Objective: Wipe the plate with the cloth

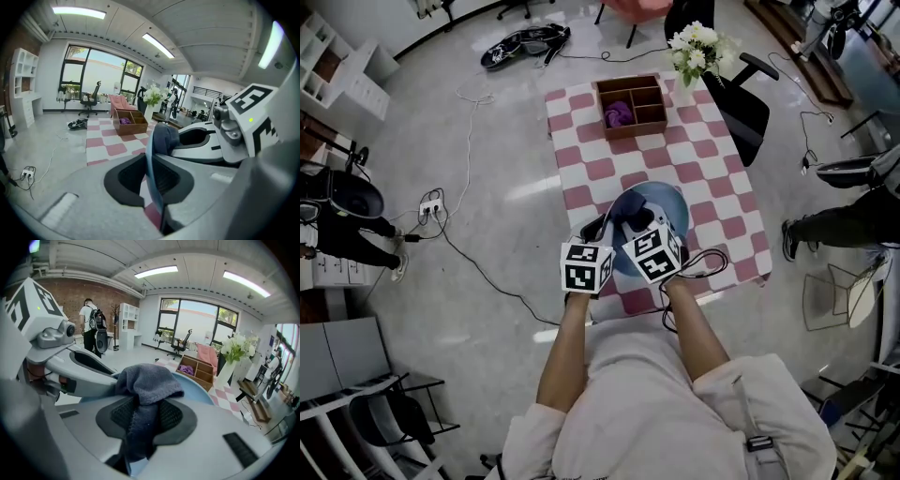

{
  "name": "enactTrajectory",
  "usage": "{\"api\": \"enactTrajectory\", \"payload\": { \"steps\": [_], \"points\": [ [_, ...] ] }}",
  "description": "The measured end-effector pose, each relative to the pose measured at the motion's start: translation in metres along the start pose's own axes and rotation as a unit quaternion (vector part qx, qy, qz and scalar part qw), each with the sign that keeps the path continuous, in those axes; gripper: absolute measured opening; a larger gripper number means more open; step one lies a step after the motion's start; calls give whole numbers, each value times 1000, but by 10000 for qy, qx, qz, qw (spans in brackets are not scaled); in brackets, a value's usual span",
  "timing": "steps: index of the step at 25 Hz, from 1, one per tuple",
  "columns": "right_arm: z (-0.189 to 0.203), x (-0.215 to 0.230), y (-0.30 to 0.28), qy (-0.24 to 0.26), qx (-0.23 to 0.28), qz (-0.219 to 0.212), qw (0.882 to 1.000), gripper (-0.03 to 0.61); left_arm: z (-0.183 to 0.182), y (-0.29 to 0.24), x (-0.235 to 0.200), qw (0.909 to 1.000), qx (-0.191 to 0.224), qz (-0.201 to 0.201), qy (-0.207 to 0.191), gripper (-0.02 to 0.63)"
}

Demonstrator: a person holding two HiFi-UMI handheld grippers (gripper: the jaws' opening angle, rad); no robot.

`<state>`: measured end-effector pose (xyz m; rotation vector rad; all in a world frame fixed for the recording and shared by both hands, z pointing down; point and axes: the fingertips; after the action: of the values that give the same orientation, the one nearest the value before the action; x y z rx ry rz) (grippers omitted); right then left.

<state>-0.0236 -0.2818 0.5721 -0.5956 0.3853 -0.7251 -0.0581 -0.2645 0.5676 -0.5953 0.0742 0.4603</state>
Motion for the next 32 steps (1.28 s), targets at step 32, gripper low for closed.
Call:
{"api": "enactTrajectory", "payload": {
  "steps": [32],
  "points": [
    [47, 89, 51, -1138, 357, 1269, 9847, 124, -2, 18, 22, 9952, 570, 785, 103, 35]
  ]
}}
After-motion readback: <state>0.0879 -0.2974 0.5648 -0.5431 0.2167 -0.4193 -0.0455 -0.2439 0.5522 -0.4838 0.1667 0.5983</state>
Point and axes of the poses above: the fingertips, and each gripper's own axes: y backward along the fingers, x to its right, z out of its underside, and after that the axes turned 2 degrees about -z, right-handed
